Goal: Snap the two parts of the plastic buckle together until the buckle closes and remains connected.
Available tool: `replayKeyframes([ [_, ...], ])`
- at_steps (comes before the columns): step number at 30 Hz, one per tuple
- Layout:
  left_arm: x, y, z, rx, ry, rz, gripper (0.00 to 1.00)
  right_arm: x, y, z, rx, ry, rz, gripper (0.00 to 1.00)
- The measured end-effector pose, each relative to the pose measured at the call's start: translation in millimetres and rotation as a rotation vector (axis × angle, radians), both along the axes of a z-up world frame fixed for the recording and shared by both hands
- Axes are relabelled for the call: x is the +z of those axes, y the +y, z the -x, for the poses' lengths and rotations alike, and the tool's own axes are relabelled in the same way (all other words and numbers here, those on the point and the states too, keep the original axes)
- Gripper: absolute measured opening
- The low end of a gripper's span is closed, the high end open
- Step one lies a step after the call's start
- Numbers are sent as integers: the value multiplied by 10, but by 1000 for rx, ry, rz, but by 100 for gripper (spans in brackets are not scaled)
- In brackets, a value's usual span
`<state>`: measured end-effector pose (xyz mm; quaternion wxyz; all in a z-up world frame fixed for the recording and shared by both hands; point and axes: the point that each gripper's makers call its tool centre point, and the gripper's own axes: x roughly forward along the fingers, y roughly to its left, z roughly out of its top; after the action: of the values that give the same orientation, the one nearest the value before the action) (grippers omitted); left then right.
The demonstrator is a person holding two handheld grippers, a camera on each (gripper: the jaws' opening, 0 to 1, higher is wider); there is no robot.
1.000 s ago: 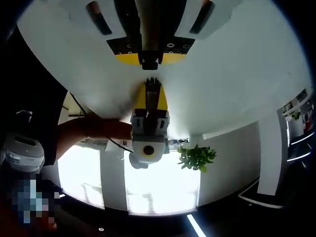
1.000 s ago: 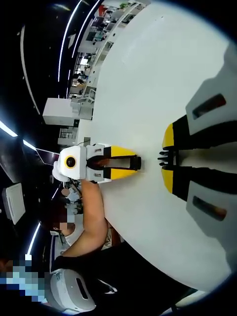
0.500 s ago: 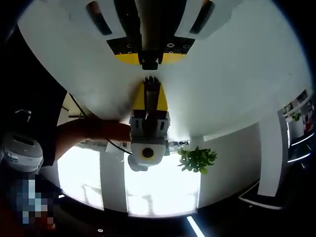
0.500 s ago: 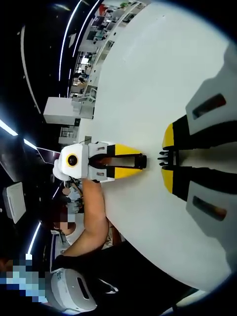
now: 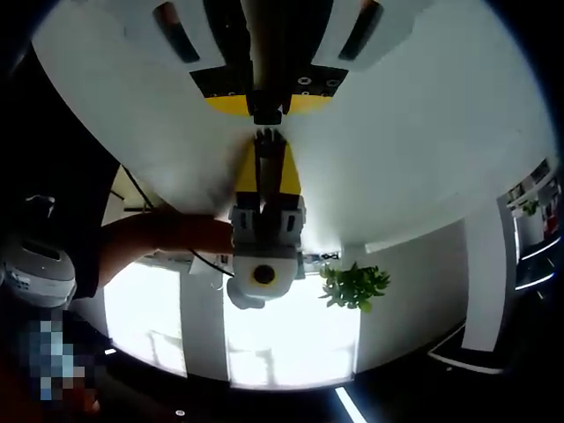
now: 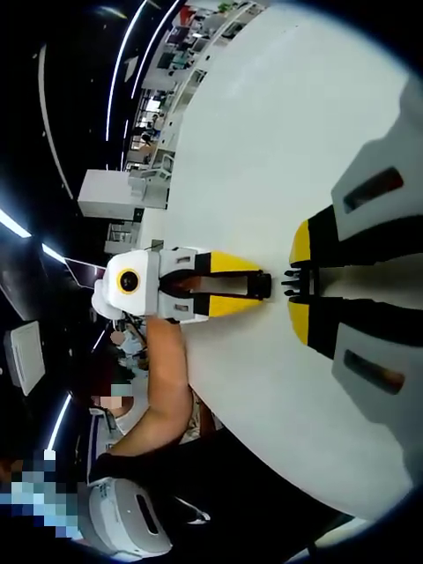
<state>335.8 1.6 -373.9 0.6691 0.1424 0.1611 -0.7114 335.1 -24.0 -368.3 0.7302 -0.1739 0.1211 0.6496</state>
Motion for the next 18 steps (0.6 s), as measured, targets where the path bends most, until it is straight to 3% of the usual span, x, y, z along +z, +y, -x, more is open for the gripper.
replayKeyframes([
  [18,-9,-43,19,-7,0,-6,11,19,42,18,7,-2,-10,11],
])
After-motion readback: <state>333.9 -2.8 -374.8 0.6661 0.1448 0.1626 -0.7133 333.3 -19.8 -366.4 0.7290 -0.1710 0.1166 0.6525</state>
